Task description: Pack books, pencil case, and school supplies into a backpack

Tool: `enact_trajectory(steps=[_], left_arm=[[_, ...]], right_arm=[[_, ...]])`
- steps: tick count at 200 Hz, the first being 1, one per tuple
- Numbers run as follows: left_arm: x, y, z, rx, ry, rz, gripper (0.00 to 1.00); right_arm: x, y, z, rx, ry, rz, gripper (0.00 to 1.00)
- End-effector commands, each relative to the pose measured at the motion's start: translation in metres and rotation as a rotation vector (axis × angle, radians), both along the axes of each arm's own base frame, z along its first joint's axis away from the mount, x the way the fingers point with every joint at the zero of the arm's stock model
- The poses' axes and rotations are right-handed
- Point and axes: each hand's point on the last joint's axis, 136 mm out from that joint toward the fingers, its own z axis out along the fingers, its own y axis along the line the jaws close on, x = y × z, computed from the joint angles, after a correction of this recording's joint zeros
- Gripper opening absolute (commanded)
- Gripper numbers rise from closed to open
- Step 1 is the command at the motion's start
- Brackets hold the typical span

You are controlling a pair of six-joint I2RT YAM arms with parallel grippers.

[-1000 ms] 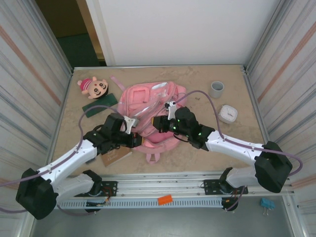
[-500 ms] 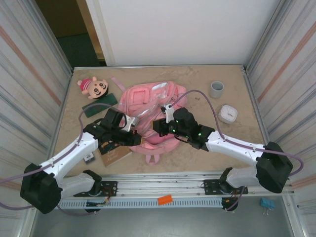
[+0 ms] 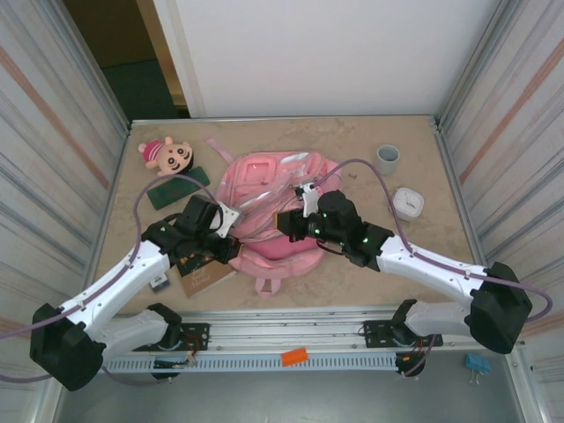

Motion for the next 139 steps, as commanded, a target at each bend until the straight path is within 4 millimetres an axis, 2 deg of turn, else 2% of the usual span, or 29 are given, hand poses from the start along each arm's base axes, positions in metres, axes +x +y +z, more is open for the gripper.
enact_trajectory(steps=[1,11,26,33,57,77,98,111,119,139], left_arm=[[0.027,0.016,0.003,0.062,-0.122,0.084,0.00],[0.024,0.007,0.006,0.012,-0.110,0.067,0.00],[0.022,-0.007,0.017,-0.075,-0.121,0.053,0.00],[0.023,-0.013,0.023,-0.113,-0.129,0.058,0.00],[0.024,-0.030,0.045,-0.209,-0.162,0.083,0.00],[0.023,-0.045,0.062,-0.233,-0.201,0.068,0.00],[0.022,-0.056,0.068,-0.270,-0.208,0.073,0.00],[0.020,-0.062,0.068,-0.285,-0.210,0.070,0.00],[0.019,-0.063,0.066,-0.276,-0.215,0.064,0.00],[0.024,-0.053,0.051,-0.203,-0.219,0.102,0.00]], right_arm=[[-0.013,0.000,0.046,0.173,-0.019,0.047,0.01],[-0.004,-0.005,0.042,0.185,0.016,-0.010,0.09],[0.011,-0.011,0.028,0.186,0.084,-0.102,0.32],[0.017,-0.012,0.021,0.189,0.119,-0.139,0.39],[0.036,-0.009,0.000,0.270,0.240,-0.257,0.57],[0.041,0.011,-0.010,0.395,0.303,-0.270,0.66],[0.044,0.032,-0.019,0.442,0.350,-0.264,0.67],[0.044,0.040,-0.022,0.441,0.355,-0.259,0.65],[0.043,0.043,-0.022,0.436,0.349,-0.251,0.59],[0.041,0.037,-0.018,0.404,0.306,-0.265,0.36]])
